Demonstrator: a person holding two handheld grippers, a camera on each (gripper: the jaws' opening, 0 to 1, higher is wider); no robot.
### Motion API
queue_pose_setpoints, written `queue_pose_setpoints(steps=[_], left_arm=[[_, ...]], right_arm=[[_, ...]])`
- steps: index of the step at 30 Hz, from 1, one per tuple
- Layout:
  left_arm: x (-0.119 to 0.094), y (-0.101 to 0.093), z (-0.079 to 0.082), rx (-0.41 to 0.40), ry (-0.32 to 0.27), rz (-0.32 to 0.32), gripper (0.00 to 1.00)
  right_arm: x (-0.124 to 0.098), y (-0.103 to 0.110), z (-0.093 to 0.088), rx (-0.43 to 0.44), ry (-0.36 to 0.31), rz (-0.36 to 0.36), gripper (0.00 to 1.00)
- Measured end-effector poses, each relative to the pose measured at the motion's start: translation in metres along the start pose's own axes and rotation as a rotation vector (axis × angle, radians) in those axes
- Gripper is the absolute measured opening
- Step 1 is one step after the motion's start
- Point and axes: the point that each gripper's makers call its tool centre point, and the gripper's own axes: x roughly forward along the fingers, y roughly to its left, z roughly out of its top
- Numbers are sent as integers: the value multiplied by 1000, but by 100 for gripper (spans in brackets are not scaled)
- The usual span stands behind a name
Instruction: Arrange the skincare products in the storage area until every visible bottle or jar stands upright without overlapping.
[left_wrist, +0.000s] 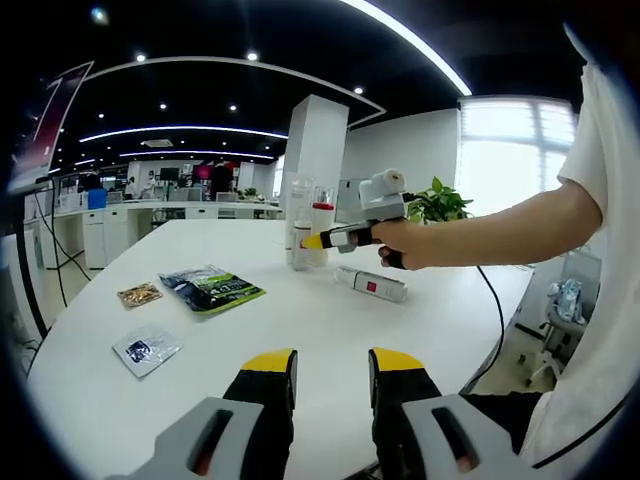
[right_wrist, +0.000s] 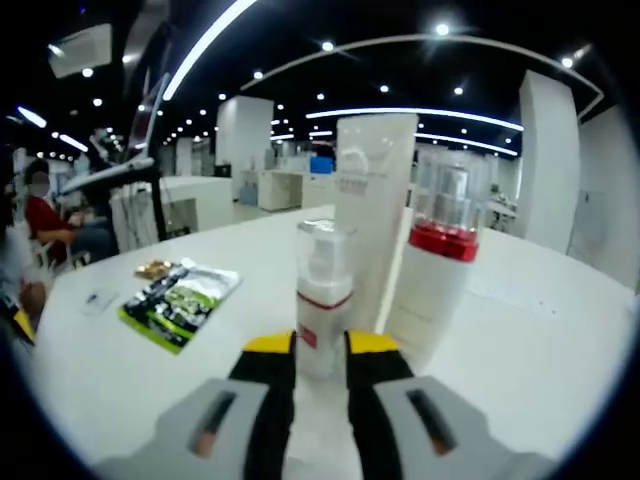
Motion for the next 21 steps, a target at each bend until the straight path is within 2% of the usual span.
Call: queue_pose_setpoints(steps=[2,7,13,15,18,21], left_arm=[[0,0,1,-1,-3,2,29],[3,-10,-3,-17,3,-9,29],[6,-26,0,-24,-17,-36,29],[6,-31,11,-115,-73,-35,30],[6,-35,20,-159,-117,-33,30],[8,-39,21,-154,-120,-34,30]], right_arm=[[-8,4,5,1,-19,4,19],[-36,2,15,67,-87,-11,23],[-81,5,0,172,-104,-16,31],[-100,18,2,214,-186,25,32],[-118,30,-9,199,-178,39,34],[-129,39,-13,188,-178,52,40]])
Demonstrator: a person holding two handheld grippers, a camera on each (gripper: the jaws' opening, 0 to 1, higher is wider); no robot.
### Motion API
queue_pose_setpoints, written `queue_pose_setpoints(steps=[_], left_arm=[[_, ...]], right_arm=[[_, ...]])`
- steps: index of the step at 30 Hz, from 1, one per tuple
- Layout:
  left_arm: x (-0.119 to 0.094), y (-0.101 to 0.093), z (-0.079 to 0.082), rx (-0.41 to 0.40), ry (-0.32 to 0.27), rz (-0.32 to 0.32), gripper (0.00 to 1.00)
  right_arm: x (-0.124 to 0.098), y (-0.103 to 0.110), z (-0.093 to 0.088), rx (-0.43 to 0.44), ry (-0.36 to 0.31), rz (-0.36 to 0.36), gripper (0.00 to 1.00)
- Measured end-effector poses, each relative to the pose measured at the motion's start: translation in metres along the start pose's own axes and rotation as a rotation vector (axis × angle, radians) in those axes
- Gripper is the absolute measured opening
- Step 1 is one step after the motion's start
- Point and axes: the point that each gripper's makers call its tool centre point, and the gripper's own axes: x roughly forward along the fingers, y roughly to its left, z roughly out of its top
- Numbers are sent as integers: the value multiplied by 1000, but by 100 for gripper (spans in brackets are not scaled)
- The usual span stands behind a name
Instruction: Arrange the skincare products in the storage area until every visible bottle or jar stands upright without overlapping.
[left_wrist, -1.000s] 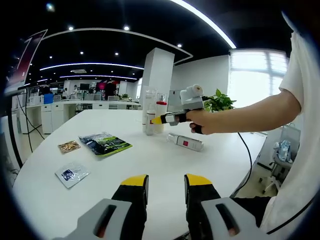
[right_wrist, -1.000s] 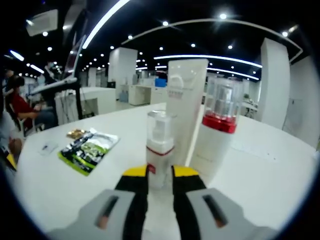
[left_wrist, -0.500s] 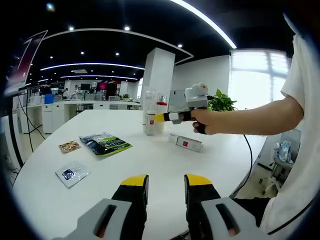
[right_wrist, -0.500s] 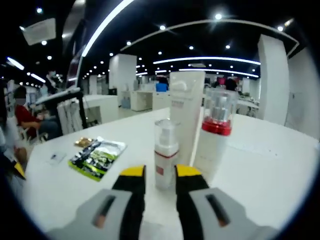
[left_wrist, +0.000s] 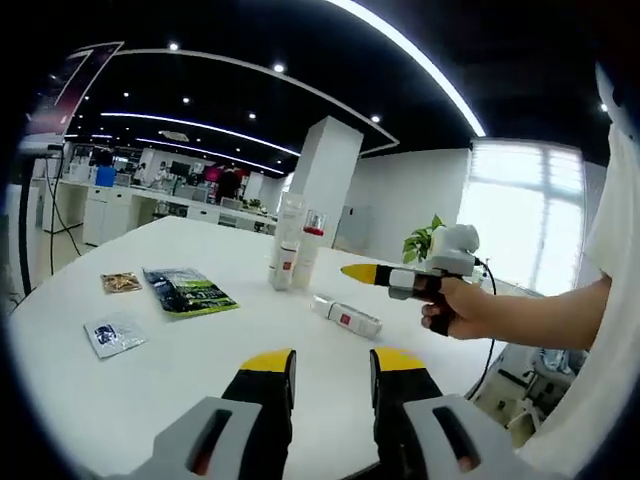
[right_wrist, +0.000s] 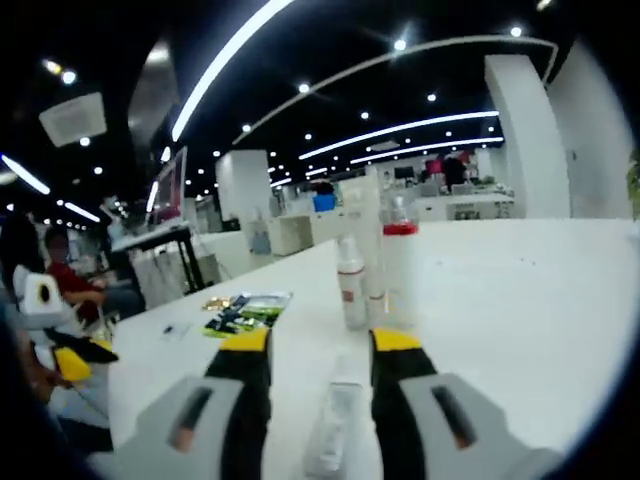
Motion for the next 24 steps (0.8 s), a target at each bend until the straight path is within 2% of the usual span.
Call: queue_pose_setpoints(steps=[3,12,16,21,24], left_arm=[[1,0,2,34,-12,-2,29],[-2,16,-1,28,-23,30,29],[-6,15,5,56,-58,33,28],[-3,20,3,32,-54,35,27],[-2,14,2,40,-52,0,17]], right_arm=[[-16,10,3,3,-63,23,42],[-31,15,-24,5,7,17,45],[-31,19,-31,20,24,30,45],[-31,20,-36,15,42,35,45],[-29,22,-40,6,64,42,45]])
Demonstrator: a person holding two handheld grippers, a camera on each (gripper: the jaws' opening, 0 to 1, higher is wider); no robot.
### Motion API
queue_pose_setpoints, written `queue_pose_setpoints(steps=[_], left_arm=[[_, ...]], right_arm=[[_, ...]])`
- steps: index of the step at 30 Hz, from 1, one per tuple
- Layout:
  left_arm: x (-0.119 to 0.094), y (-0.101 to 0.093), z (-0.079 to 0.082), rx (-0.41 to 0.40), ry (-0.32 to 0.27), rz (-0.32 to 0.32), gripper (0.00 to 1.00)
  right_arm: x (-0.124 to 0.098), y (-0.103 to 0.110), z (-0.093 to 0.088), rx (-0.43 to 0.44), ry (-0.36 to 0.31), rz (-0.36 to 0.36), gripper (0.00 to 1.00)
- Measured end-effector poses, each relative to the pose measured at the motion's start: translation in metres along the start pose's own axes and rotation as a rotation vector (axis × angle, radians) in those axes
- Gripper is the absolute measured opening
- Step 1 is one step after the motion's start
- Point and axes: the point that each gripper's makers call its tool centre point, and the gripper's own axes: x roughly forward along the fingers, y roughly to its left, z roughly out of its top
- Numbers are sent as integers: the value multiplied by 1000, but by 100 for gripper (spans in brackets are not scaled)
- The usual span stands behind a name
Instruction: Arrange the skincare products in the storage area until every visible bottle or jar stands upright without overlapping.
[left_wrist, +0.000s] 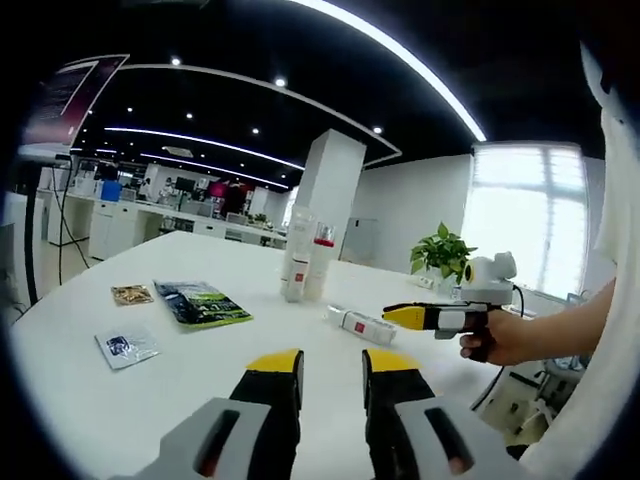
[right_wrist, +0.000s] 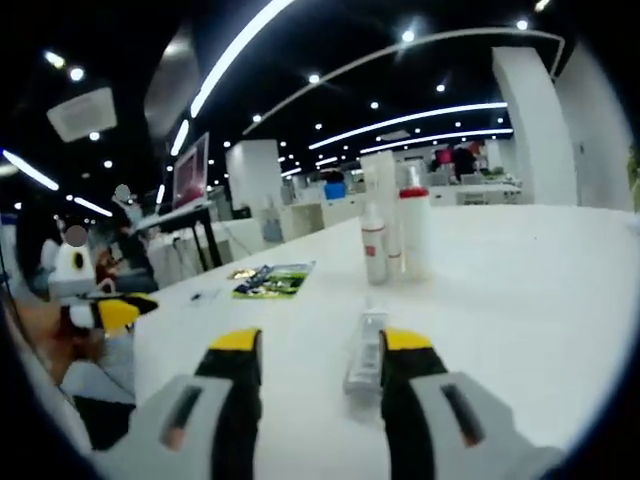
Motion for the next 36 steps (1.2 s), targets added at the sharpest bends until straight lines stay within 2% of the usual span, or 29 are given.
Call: queue_pose_setpoints(steps=[6,13,19,25,32,36], left_arm=[[2,2,-6,0,22,1,18],[0,4,-5,0,14,-1,18],[-10,1,-4,-2,18,2,19],[-13,7,-5,25,38,14,19],[-24,16,6,16,5,51,20],[-23,18,3,15,14,63,22]], right_arm=[[0,0,-2,-2,18,0,45],[-1,2,-2,-19,43,7,45],[-3,1,-13,-8,54,-17,45],[0,6,-14,-27,59,-20,45],[6,5,-12,-49,47,-36,46],[7,8,-9,-74,43,-23,46]])
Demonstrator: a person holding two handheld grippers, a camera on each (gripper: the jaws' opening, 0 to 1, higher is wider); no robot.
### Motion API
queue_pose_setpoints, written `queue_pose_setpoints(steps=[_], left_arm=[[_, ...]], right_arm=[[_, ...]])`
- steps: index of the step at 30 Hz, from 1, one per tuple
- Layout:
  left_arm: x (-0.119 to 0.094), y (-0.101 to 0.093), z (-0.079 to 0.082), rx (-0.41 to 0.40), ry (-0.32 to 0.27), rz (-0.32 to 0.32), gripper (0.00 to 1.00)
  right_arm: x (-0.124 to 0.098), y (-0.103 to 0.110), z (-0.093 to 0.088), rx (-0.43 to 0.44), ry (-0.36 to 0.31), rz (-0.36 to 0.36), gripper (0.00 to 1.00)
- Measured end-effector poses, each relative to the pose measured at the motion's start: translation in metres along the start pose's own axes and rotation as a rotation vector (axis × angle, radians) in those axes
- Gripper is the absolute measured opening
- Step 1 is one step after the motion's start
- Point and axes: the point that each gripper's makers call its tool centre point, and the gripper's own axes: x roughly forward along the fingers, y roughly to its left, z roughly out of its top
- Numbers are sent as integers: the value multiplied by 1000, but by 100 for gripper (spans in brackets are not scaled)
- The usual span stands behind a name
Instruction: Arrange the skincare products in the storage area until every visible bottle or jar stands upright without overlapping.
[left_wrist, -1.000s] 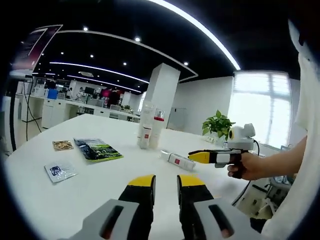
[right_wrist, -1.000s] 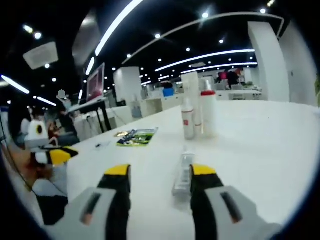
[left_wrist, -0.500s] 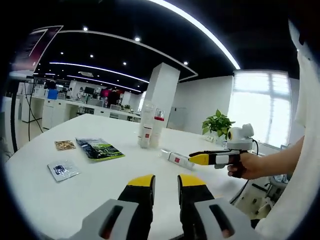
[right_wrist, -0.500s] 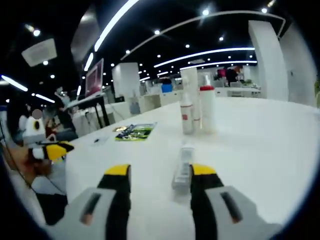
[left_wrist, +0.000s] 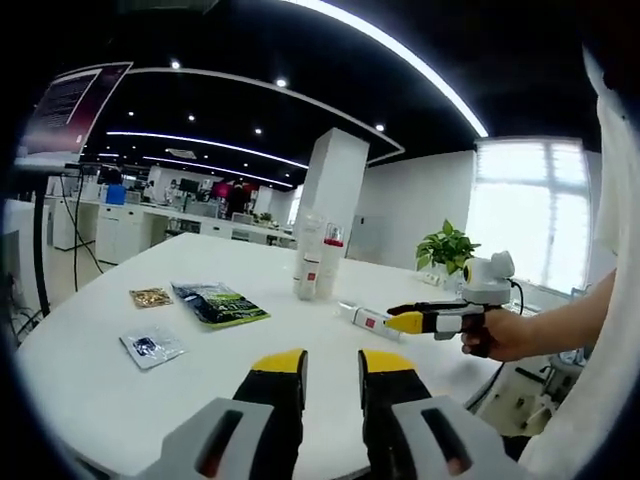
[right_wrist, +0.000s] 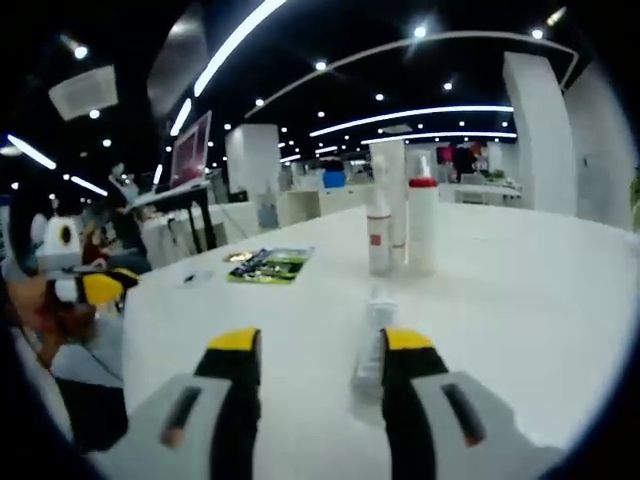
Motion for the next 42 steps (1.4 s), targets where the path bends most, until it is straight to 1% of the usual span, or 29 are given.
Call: queue_pose_setpoints(steps=[2,4,8,11,12,13,14,19,21,24,26,27,28,30,31,32,34,35,36,37,39,40,41,42], left_arm=[[0,-1,0,-1,-1,-1,24],[0,-3,-1,-6,-9,-7,24],[2,-8,-4,-10,0,-9,27],[3,-14,-3,-8,-2,-16,28],[2,-16,-3,-3,-1,-20,29],[1,-19,-2,7,-4,-27,29],[1,-21,-1,11,-5,-31,29],[-1,-32,-5,17,12,-49,35],[-5,-40,-3,34,2,-54,36],[-11,-43,-3,30,-17,-50,36],[-10,-41,-2,17,-28,-41,36],[-10,-39,1,8,-37,-33,37],[-10,-39,2,7,-41,-33,38],[-9,-39,9,18,-58,-39,39],[-9,-38,9,21,-59,-40,39],[-9,-35,11,31,-63,-41,39],[-10,-32,12,32,-65,-43,39],[-12,-26,12,24,-72,-45,39],[-13,-24,11,17,-74,-46,39],[-14,-18,10,14,-79,-46,39],[-14,-10,9,6,-83,-38,39],[-14,-5,8,0,-78,-37,39],[-15,0,9,-1,-81,-33,39],[-16,3,10,-3,-87,-31,39]], right_arm=[[0,5,2,-33,-3,30,48],[-1,11,3,-46,-9,44,48],[-9,17,6,-35,-21,35,48],[-22,19,7,-18,-36,14,49],[-26,19,8,-7,-48,7,48],[-30,18,12,5,-85,1,48],[-34,17,12,9,-94,-2,48],[-47,12,3,22,-95,-43,47],[-50,14,-3,19,-93,-50,47],[-50,18,-10,15,-72,-44,47],[-48,19,-12,9,-57,-47,47],[-46,18,-13,-16,-40,-53,47],[-44,17,-11,-28,-38,-57,47],[-40,11,-7,-40,-50,-75,48],[-38,6,-4,-71,-67,-93,48],[-32,-3,-9,-81,-56,-124,49],[-28,-6,-8,-64,-69,-130,50],[-21,-16,-4,-113,-72,-159,50],[-17,-18,4,-149,-105,-152,50],[-14,-20,9,-153,-132,-149,51],[-9,-29,13,-162,-151,-177,52],[-7,-34,14,-205,-158,-205,53],[-6,-35,13,-232,-155,-218,54],[-3,-32,10,-229,-146,-218,55]])
